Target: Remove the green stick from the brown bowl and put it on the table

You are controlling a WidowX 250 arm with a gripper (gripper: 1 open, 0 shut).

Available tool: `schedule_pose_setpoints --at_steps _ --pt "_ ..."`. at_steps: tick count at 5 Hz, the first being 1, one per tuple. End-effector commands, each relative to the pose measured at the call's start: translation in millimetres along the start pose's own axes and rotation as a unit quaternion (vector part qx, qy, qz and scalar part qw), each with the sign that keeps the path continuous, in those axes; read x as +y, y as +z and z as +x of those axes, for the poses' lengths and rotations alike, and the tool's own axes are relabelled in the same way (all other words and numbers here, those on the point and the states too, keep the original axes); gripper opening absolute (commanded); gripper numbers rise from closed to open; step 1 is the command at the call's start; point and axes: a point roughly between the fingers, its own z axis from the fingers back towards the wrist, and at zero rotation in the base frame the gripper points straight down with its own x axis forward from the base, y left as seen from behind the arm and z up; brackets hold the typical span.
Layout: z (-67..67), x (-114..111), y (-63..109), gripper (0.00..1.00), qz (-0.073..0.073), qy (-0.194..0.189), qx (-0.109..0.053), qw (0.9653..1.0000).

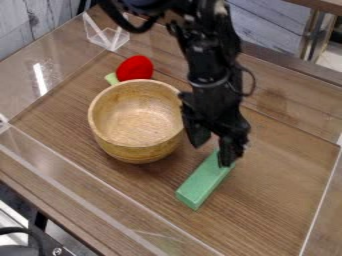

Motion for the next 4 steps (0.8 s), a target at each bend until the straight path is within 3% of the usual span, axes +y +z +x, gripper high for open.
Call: schedule_pose_setpoints --at_steps 1,2,4 --pt "13.9 7.2 35.8 1.00 0.005 -0.026 -0.054 0.9982" --pt "16.6 -1.6 49.2 1.00 0.018 0.005 -0.087 0.9960" --pt "15.7 -12.8 49.8 1.00 0.039 0.088 -0.112 0.9890"
